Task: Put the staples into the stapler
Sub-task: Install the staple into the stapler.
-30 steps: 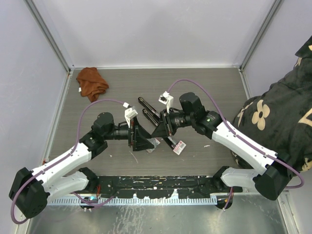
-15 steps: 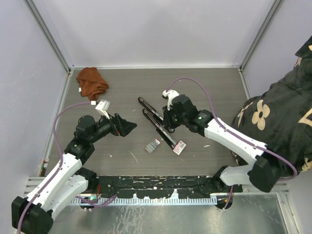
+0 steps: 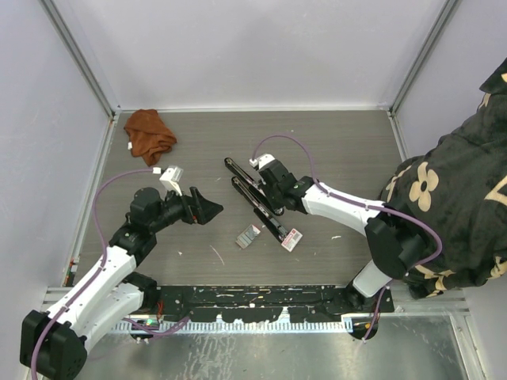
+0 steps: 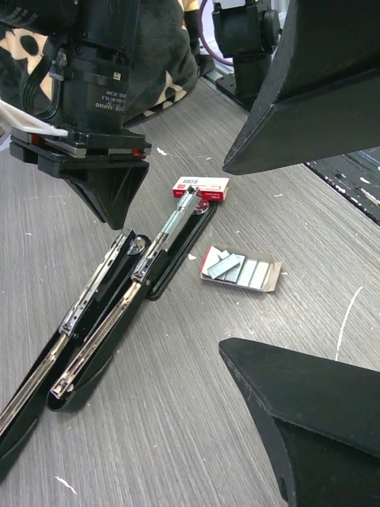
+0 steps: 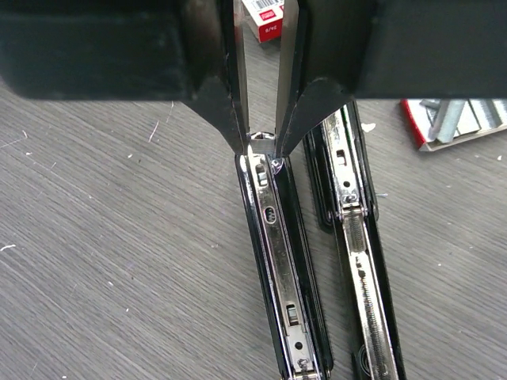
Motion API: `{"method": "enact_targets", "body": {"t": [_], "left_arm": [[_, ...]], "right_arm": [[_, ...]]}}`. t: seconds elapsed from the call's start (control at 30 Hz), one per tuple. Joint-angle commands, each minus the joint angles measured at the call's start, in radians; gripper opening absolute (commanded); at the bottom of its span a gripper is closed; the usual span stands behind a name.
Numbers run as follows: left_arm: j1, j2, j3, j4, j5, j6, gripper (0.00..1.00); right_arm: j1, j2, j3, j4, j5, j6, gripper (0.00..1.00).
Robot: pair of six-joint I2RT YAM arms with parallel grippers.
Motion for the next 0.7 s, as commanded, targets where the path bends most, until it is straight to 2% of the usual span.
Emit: {"method": "enact_targets", "body": {"t": [0.0,0.67], "left_arm": [[0.003,0.008,-0.004,0.050,-0.007,-0.006,0.87],[0.004,0.015,-0.003,0.057,0.015,-0.009,0.87]], "right_arm": [[0.001,0.033,0.054,0.054,0.048,-0.051,0.18],[-0.034,0.065,0.069,0.092,-0.056,-0.103,0.18]]}}
